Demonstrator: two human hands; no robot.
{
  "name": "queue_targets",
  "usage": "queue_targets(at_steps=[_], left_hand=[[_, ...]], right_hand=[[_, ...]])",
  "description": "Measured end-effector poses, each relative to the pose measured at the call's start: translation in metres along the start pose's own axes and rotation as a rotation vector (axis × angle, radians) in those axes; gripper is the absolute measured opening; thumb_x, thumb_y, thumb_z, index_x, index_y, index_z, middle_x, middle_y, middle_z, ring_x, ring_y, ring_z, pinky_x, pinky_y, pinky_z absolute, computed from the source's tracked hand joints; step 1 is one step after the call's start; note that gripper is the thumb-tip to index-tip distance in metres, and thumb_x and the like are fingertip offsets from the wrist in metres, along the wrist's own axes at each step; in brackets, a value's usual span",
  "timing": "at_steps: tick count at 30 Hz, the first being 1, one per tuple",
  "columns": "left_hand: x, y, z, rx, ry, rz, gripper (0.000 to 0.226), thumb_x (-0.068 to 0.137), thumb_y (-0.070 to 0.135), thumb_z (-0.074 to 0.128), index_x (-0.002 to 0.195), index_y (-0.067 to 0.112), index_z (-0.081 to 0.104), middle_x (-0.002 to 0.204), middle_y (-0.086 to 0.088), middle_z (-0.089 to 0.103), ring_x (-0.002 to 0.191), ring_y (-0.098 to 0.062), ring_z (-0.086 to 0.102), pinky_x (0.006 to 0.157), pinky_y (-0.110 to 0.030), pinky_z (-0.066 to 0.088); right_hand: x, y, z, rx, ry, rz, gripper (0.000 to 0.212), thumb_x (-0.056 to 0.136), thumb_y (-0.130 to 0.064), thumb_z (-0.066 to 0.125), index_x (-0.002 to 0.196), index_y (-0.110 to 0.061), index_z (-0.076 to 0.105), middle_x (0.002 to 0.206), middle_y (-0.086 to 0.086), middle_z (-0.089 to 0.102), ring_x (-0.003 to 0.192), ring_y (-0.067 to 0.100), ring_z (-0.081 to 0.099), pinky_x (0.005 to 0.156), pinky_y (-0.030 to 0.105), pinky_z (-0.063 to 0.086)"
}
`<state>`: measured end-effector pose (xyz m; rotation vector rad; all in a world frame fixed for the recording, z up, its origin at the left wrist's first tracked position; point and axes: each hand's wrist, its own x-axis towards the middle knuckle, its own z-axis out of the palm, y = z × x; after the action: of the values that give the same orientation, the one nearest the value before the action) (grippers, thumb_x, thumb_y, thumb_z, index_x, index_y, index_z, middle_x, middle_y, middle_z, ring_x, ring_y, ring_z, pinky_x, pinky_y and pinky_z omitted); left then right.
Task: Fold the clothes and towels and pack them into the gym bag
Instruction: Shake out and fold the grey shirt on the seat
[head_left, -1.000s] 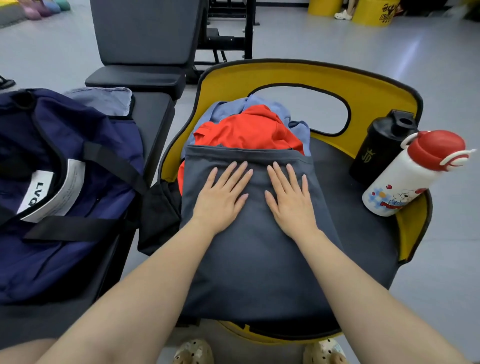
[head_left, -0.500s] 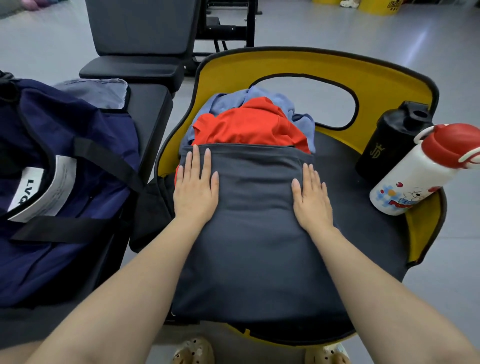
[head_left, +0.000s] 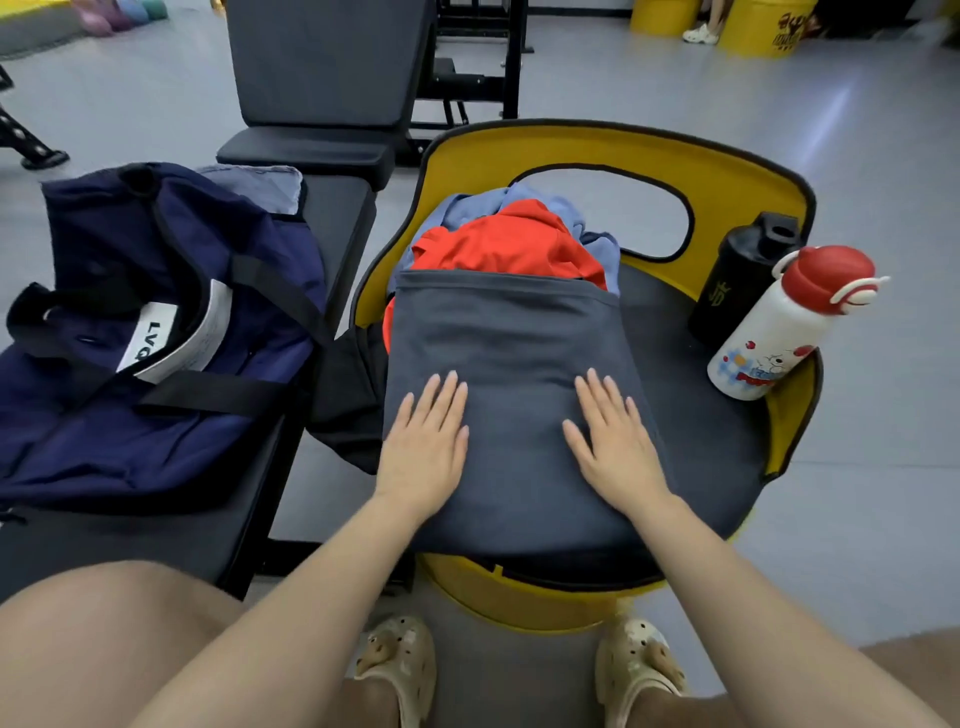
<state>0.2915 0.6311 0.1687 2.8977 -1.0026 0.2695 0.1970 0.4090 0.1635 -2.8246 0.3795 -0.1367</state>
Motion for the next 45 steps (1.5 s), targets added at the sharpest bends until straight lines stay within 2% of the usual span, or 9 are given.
queue_targets(at_steps=[6, 14, 21, 27, 30, 32, 38, 41, 45], left_hand=[[-0.038, 0.028, 0.014, -0.033, -0.155, 0.066, 0.054, 0.096, 0.038, 0.024, 0.134, 0.015, 0.054, 0.142, -0.001, 0.049, 0.131, -0.021, 0.046, 0.104, -0.041, 0.038], [-0.052, 0.016, 0.003, -0.005, -0.219, 0.146, 0.051, 0.091, 0.034, 0.029, 0.124, 0.014, 0.062, 0.130, -0.004, 0.060, 0.120, -0.020, 0.058, 0.092, -0.038, 0.050], [-0.077, 0.016, 0.002, 0.057, -0.238, 0.249, 0.057, 0.090, 0.044, 0.029, 0.125, 0.015, 0.062, 0.132, -0.003, 0.059, 0.122, -0.022, 0.056, 0.091, -0.037, 0.051], [-0.086, 0.010, 0.000, 0.086, -0.229, 0.281, 0.100, 0.058, 0.049, 0.084, 0.142, 0.014, 0.042, 0.147, -0.006, 0.042, 0.134, -0.026, 0.042, 0.098, -0.040, 0.047], [-0.087, 0.009, 0.003, 0.143, -0.220, 0.317, 0.091, 0.090, 0.004, 0.053, 0.145, 0.018, -0.019, 0.155, 0.000, -0.018, 0.143, -0.021, -0.015, 0.118, -0.038, 0.015], [-0.088, 0.008, 0.000, 0.143, -0.253, 0.316, 0.089, 0.091, -0.008, 0.040, 0.143, 0.020, -0.026, 0.151, 0.003, -0.029, 0.144, -0.022, -0.019, 0.119, -0.036, 0.006], [-0.091, -0.001, -0.007, -0.125, -0.219, 0.169, 0.077, 0.088, -0.011, 0.044, 0.152, 0.017, 0.013, 0.159, -0.005, 0.007, 0.147, -0.023, 0.008, 0.115, -0.033, 0.021], [-0.096, -0.011, -0.006, -0.250, -0.085, 0.061, 0.060, 0.082, -0.008, 0.054, 0.138, 0.009, 0.045, 0.140, -0.010, 0.045, 0.125, -0.031, 0.047, 0.091, -0.040, 0.048], [-0.097, -0.019, -0.012, -0.245, -0.024, 0.040, 0.039, 0.077, -0.008, 0.060, 0.113, 0.006, 0.061, 0.110, -0.009, 0.061, 0.102, -0.031, 0.059, 0.075, -0.039, 0.051]], right_hand=[[-0.035, -0.012, 0.011, -0.070, -0.120, -0.055, 0.079, 0.085, -0.068, -0.011, 0.152, -0.029, 0.002, 0.157, -0.015, -0.009, 0.145, 0.007, -0.012, 0.118, 0.030, -0.006], [-0.064, 0.021, -0.003, -0.148, -0.186, 0.067, 0.056, 0.102, -0.048, 0.009, 0.153, -0.026, 0.000, 0.160, -0.008, -0.005, 0.147, 0.012, -0.009, 0.119, 0.030, -0.005], [-0.088, 0.024, -0.003, -0.174, -0.192, -0.029, 0.109, 0.061, -0.069, -0.043, 0.152, -0.027, 0.001, 0.160, -0.009, -0.002, 0.148, 0.015, -0.004, 0.118, 0.028, -0.002], [-0.106, 0.032, -0.006, -0.103, -0.235, -0.127, 0.103, 0.065, -0.087, -0.017, 0.150, -0.032, 0.003, 0.152, -0.017, -0.008, 0.145, 0.010, -0.006, 0.115, 0.026, -0.005], [-0.111, 0.036, -0.013, -0.151, -0.250, -0.183, 0.092, 0.070, -0.087, 0.003, 0.144, -0.033, -0.008, 0.151, -0.017, -0.011, 0.142, 0.008, -0.010, 0.114, 0.025, -0.008], [-0.113, 0.038, -0.015, -0.173, -0.255, -0.199, 0.082, 0.084, -0.072, 0.033, 0.142, -0.032, -0.010, 0.153, -0.015, -0.009, 0.144, 0.009, -0.009, 0.115, 0.025, -0.007], [-0.113, 0.044, -0.014, -0.087, -0.186, -0.214, 0.066, 0.093, -0.035, 0.054, 0.147, -0.026, 0.019, 0.155, -0.007, 0.021, 0.146, 0.018, 0.016, 0.119, 0.033, 0.015], [-0.114, 0.046, -0.015, -0.041, -0.140, -0.167, 0.049, 0.099, -0.021, 0.048, 0.146, -0.024, 0.034, 0.153, -0.009, 0.030, 0.145, 0.014, 0.023, 0.115, 0.028, 0.025], [-0.115, 0.047, -0.019, -0.054, -0.124, -0.131, 0.047, 0.099, -0.007, 0.045, 0.143, -0.020, 0.041, 0.152, -0.007, 0.034, 0.142, 0.013, 0.030, 0.111, 0.028, 0.032]])
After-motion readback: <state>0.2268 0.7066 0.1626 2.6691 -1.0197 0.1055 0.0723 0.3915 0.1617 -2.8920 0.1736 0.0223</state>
